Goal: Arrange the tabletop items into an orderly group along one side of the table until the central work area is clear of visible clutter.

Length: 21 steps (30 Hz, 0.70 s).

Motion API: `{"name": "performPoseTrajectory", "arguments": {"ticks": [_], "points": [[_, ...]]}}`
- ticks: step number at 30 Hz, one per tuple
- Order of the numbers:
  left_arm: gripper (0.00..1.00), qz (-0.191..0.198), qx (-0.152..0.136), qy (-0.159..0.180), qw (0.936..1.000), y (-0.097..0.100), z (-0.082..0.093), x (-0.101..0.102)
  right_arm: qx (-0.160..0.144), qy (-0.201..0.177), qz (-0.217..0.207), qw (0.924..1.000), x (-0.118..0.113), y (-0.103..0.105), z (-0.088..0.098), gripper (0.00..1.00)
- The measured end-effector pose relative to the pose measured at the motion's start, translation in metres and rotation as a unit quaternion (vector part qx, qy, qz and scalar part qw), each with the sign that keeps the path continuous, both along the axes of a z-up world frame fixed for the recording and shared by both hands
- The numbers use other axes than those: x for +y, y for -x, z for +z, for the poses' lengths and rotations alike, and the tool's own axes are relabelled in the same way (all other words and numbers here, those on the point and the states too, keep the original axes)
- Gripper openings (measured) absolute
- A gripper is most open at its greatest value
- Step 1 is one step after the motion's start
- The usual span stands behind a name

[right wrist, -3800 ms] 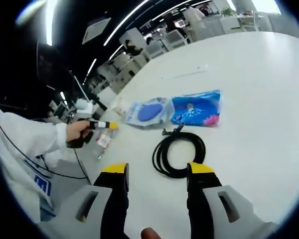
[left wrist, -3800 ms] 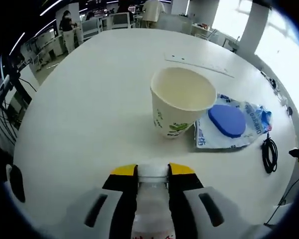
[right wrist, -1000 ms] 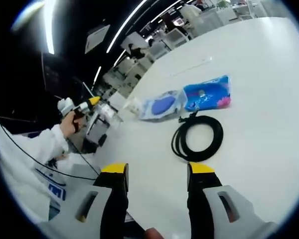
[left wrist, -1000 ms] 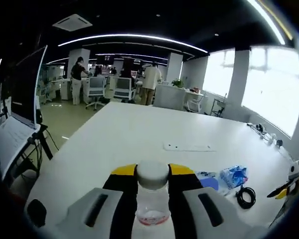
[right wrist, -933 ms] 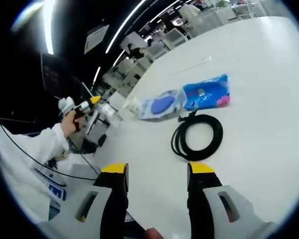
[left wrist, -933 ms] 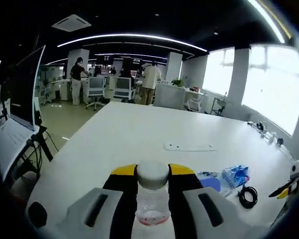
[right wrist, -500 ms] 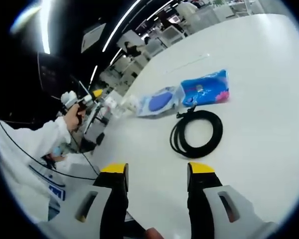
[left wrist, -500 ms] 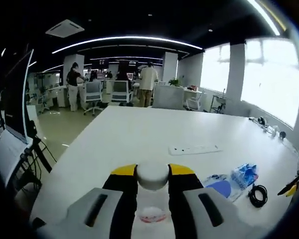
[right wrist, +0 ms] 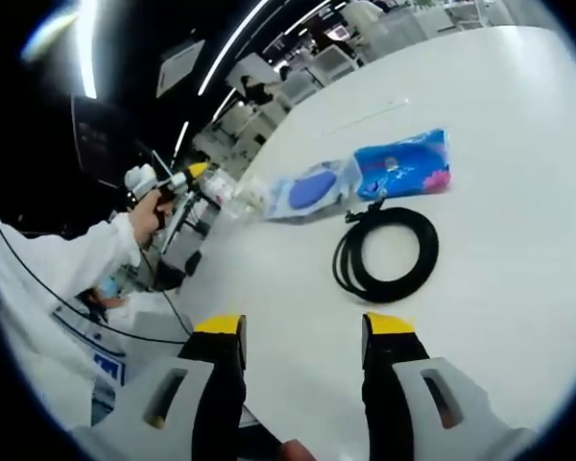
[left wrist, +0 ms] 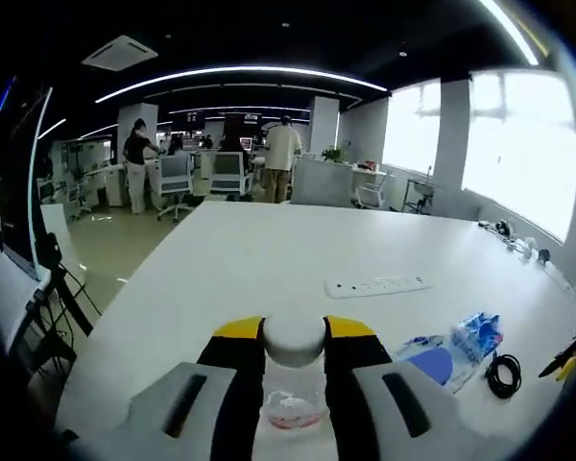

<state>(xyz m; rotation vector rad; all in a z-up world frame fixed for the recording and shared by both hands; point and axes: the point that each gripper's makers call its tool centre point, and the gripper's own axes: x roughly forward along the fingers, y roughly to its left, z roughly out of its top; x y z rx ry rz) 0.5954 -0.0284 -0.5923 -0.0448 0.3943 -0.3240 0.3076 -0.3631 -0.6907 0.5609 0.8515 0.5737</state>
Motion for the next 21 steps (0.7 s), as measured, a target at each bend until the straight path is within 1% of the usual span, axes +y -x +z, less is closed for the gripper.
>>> {"name": "performPoseTrajectory", "arguments": {"ticks": [10, 17, 21], "points": [[0.21, -0.013, 0.0, 0.009, 0.9999, -0.011, -0.004, -0.006, 0.008, 0.002, -0.004, 1.0, 0.0, 0.002, -0.004, 0.46], [0.21, -0.027, 0.0, -0.005, 0.9996, -0.013, -0.008, -0.01, 0.01, 0.001, -0.004, 0.9999, 0.004, 0.004, -0.004, 0.46], [0.21, -0.03, 0.003, -0.006, 0.9995, -0.013, -0.01, -0.01, 0.01, -0.001, -0.005, 0.9999, 0.005, 0.004, -0.005, 0.46]]}}
